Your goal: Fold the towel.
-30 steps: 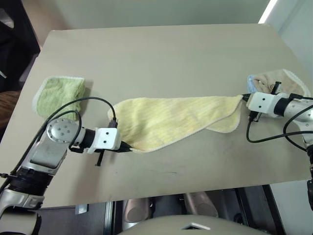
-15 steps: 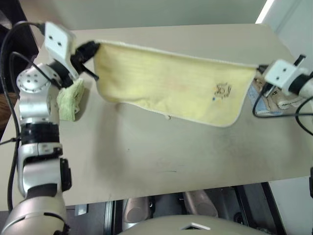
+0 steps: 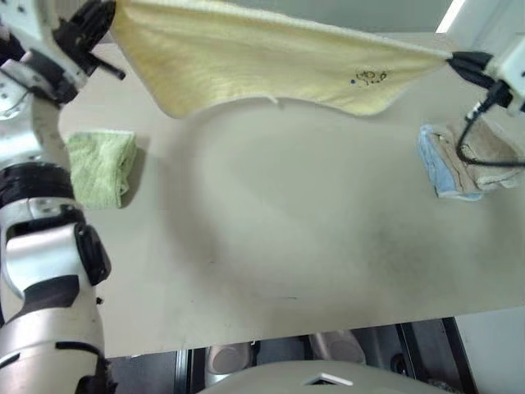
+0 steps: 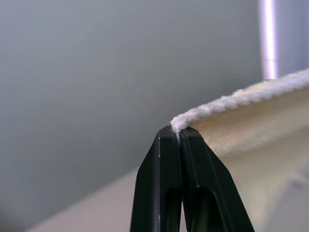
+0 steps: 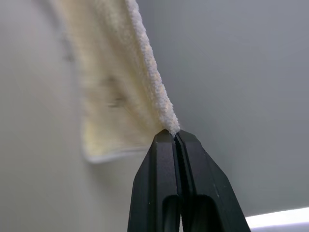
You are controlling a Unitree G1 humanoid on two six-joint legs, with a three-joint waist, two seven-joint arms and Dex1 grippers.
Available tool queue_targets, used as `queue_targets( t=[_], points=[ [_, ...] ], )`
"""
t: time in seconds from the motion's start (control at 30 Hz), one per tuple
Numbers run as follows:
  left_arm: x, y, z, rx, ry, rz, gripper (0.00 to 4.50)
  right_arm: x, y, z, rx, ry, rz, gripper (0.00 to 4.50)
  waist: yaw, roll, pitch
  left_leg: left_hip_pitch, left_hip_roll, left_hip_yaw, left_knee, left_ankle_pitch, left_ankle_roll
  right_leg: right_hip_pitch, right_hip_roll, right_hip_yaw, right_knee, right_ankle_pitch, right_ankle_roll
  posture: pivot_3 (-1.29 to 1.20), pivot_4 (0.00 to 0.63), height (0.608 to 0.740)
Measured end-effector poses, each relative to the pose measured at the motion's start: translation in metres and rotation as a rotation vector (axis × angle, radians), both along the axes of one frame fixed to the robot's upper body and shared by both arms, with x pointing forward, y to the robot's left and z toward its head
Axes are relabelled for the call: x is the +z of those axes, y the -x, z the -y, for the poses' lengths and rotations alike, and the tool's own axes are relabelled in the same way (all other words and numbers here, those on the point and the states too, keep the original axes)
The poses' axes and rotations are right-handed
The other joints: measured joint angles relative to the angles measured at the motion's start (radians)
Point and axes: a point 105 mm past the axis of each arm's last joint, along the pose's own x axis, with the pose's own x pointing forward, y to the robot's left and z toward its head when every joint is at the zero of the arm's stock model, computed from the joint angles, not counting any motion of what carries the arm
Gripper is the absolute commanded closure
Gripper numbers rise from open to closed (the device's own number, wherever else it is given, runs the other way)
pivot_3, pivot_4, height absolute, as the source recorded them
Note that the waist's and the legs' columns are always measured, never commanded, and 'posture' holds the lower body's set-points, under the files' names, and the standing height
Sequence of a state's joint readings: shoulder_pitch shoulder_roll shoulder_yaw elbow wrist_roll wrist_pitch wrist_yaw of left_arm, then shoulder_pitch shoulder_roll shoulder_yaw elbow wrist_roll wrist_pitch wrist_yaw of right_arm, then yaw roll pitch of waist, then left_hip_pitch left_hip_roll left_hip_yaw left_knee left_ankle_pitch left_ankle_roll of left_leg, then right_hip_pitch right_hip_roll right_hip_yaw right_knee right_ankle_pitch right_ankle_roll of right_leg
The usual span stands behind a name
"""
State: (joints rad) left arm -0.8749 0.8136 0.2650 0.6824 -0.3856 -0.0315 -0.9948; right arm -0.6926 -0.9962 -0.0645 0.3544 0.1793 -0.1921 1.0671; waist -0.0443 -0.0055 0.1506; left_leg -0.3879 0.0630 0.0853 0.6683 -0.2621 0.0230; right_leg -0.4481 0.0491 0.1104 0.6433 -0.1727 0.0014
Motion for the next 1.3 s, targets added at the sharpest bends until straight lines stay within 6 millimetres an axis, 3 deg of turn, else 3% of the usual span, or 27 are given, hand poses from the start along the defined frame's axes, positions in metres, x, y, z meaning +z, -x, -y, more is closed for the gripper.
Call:
queue_targets(
  t=[0.13, 0.2, 0.27, 0.33, 0.5, 0.67, 0.83, 1.0, 1.1, 1.2, 1.3],
  points=[
    [-0.063, 0.039, 0.000, -0.161, -0.090, -0.272, 4.50, -0.067, 0.039, -0.014, 0.118, 0.016, -0.311, 4.48, -0.001, 0.000, 0.000, 0.000, 0.000, -0.001, 0.001, -0.004, -0.006, -0.001, 0.000, 0.000, 0.000, -0.006, 0.001, 0.00, 0.150, 0.739],
    [-0.090, 0.061, 0.003, -0.212, -0.158, -0.398, 4.50, -0.091, 0.060, -0.025, 0.183, 0.007, -0.435, 4.48, -0.003, 0.000, 0.000, 0.000, 0.000, -0.001, 0.002, -0.007, -0.006, 0.000, 0.000, 0.001, 0.001, -0.008, 0.001, 0.00, 0.150, 0.739],
    [-0.108, 0.076, 0.005, -0.247, -0.202, -0.487, 4.50, -0.101, 0.073, -0.033, 0.225, -0.009, -0.510, 4.48, -0.003, 0.000, 0.000, 0.003, 0.000, -0.001, 0.004, -0.007, -0.004, 0.002, 0.000, 0.001, 0.001, -0.008, 0.001, 0.00, 0.150, 0.739],
    [-0.117, 0.087, 0.007, -0.267, -0.231, -0.549, 4.50, -0.104, 0.082, -0.037, 0.254, -0.014, -0.560, 4.48, -0.002, -0.001, 0.000, 0.009, 0.000, -0.001, 0.007, -0.014, 0.008, 0.009, 0.000, 0.001, 0.001, -0.009, -0.002, 0.00, 0.150, 0.739],
    [-0.117, 0.099, -0.006, -0.249, -0.262, -0.620, 4.50, -0.108, 0.099, -0.029, 0.273, 0.007, -0.691, 4.48, 0.002, -0.006, 0.001, 0.022, 0.000, -0.001, 0.008, -0.012, 0.013, 0.022, 0.000, 0.002, 0.001, -0.008, -0.017, 0.00, 0.150, 0.739],
    [-0.109, 0.104, -0.016, -0.235, -0.292, -0.633, 4.50, -0.113, 0.115, -0.021, 0.287, 0.027, -0.812, 4.48, 0.004, -0.008, 0.000, 0.023, 0.000, -0.001, 0.009, -0.009, 0.016, 0.023, 0.000, 0.002, 0.002, -0.002, -0.025, 0.00, 0.150, 0.739],
    [-0.107, 0.103, -0.032, -0.178, -0.302, -0.648, 4.50, -0.105, 0.114, -0.016, 0.276, 0.026, -0.799, 4.48, 0.003, -0.008, -0.001, 0.022, 0.000, -0.001, 0.009, -0.008, 0.016, 0.021, 0.000, 0.001, 0.002, 0.001, -0.028, 0.00, 0.150, 0.739],
    [-0.102, 0.100, -0.030, -0.190, -0.311, -0.634, 4.50, -0.100, 0.114, -0.014, 0.273, 0.005, -0.804, 4.48, 0.004, -0.008, -0.001, 0.020, 0.000, 0.000, 0.009, -0.009, 0.015, 0.018, 0.000, 0.001, 0.002, 0.001, -0.028, 0.00, 0.150, 0.739],
    [-0.099, 0.093, -0.027, -0.180, -0.306, -0.604, 4.50, -0.090, 0.104, -0.013, 0.258, -0.005, -0.744, 4.48, 0.004, -0.008, -0.001, 0.020, 0.000, 0.000, 0.009, -0.009, 0.015, 0.018, 0.000, 0.001, 0.002, 0.001, -0.028, 0.00, 0.150, 0.739],
    [-0.099, 0.073, -0.025, -0.122, -0.294, -0.556, 4.50, -0.077, 0.077, -0.018, 0.226, -0.020, -0.600, 4.48, 0.004, -0.009, -0.002, 0.022, 0.000, 0.000, 0.009, -0.009, 0.016, 0.018, 0.000, 0.001, 0.004, 0.002, -0.027, 0.00, 0.150, 0.739],
    [-0.108, 0.054, -0.026, -0.058, -0.329, -0.539, 4.50, -0.083, 0.053, -0.021, 0.189, 0.001, -0.537, 4.48, 0.004, -0.010, -0.002, 0.021, 0.000, 0.000, 0.009, -0.008, 0.018, 0.017, 0.000, 0.001, 0.004, 0.006, -0.025, 0.00, 0.150, 0.739]
  ],
)
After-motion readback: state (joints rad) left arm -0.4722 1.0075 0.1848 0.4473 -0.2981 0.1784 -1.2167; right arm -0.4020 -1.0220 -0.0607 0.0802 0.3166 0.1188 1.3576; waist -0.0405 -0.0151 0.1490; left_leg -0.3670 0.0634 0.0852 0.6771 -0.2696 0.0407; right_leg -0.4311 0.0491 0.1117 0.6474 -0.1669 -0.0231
